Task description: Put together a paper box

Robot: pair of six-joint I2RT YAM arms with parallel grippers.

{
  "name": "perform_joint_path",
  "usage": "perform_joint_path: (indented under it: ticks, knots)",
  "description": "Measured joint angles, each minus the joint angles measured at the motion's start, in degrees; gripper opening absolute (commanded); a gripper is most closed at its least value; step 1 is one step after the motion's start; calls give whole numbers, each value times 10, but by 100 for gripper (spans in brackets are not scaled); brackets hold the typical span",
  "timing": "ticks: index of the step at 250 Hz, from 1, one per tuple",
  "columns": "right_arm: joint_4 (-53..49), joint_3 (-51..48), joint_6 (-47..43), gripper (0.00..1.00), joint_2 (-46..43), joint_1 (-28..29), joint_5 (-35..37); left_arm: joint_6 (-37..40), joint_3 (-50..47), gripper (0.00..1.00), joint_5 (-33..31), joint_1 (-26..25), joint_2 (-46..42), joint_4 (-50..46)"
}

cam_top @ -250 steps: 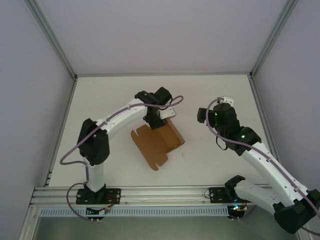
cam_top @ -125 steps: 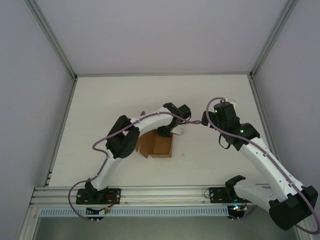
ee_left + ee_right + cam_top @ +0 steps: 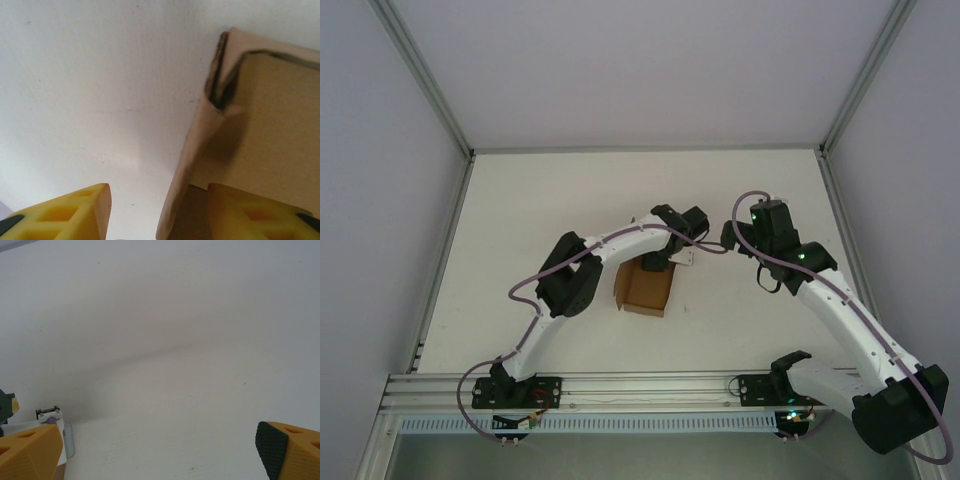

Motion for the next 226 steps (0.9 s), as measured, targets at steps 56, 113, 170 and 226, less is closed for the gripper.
perform_joint_path:
  ticks: [56,113,170,226]
  knots:
    - [2,0,-5,100,-26,-11,-3,-1,-4,83,73,0,-76,-14]
    - [-14,0,-12,100,-68,-45,-2,-52,-13,100,110,28,-185,46]
    - [32,-12,-93,100,-40,-42,-127,-262,-149,100,111,141,-348,182]
    - [94,16,-229,89,190,56,-243,-531,-400,100,75,271,-582,275]
